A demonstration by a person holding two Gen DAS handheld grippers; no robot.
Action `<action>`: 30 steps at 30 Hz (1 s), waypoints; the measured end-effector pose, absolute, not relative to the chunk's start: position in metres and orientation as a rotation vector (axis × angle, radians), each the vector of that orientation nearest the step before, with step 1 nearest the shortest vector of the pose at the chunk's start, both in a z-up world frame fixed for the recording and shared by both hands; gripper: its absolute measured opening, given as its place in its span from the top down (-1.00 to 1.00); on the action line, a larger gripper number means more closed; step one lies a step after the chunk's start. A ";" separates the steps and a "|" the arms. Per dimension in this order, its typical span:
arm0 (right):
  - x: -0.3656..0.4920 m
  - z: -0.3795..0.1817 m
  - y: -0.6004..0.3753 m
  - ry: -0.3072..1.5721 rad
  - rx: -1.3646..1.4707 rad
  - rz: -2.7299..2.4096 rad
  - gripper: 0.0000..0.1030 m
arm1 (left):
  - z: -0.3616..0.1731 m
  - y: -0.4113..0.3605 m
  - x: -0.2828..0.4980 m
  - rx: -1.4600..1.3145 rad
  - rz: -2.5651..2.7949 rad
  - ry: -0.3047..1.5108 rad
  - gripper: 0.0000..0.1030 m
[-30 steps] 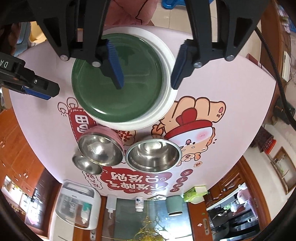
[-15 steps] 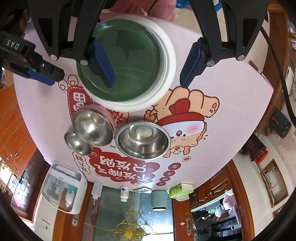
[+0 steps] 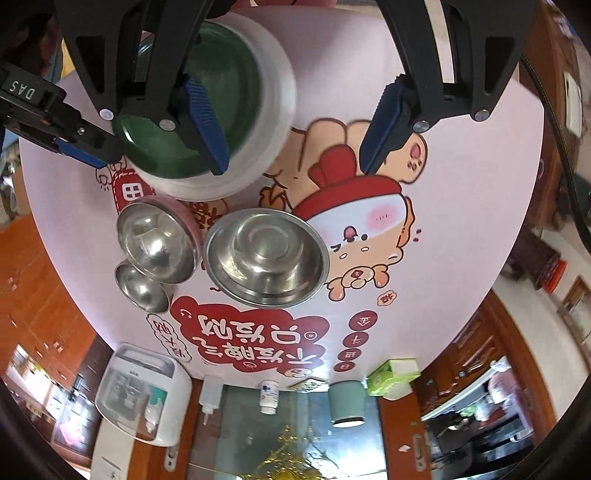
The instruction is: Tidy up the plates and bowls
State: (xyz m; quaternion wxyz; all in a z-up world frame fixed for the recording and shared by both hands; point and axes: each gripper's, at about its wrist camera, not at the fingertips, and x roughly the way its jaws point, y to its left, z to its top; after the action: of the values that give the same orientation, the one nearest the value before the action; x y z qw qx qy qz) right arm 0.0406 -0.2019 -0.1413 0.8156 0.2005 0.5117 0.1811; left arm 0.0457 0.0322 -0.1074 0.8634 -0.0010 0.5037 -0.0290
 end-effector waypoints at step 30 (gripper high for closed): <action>0.083 -0.164 -0.133 1.055 0.598 0.128 -0.04 | -0.141 0.092 0.154 0.044 -0.281 1.119 -0.42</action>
State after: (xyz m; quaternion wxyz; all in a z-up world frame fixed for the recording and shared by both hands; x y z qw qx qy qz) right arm 0.0832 -0.1327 -0.1640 0.8198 0.2808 0.4955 0.0601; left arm 0.1537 0.0924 -0.1412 0.8380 0.0206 0.5288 -0.1327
